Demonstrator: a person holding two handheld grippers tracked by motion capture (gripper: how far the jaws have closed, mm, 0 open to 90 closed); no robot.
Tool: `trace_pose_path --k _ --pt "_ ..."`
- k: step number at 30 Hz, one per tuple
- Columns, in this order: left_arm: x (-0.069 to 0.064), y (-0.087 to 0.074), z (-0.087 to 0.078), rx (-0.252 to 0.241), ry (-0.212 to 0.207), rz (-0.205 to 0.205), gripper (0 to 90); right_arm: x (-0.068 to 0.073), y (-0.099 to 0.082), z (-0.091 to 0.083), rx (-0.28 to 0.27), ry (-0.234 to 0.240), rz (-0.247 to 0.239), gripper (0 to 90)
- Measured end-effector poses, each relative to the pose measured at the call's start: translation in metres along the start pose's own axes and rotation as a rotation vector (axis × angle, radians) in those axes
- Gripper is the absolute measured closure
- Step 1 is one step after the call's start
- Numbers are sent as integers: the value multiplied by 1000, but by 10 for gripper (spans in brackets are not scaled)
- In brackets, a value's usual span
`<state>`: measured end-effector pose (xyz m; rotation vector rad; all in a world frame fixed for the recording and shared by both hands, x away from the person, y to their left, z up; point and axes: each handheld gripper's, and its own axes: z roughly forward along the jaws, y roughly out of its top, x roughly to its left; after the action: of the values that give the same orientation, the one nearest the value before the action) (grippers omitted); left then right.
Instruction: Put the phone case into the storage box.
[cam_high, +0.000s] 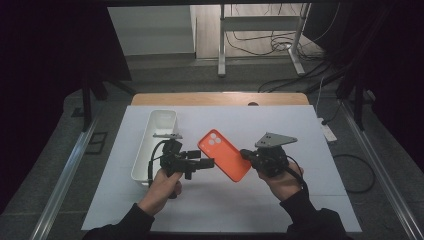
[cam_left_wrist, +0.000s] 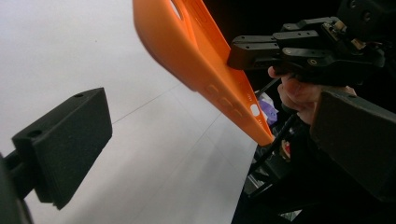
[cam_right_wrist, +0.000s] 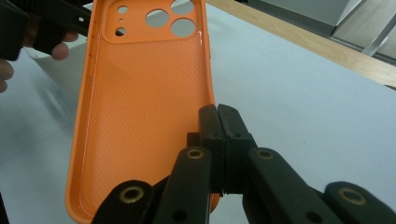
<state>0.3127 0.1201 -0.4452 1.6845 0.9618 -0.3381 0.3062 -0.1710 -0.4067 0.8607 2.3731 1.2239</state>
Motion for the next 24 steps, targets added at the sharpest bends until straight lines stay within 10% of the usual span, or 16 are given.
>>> trace_pose_path --k 24 --pt "-1 7 20 16 -23 -41 31 12 2 4 -7 18 -21 889"
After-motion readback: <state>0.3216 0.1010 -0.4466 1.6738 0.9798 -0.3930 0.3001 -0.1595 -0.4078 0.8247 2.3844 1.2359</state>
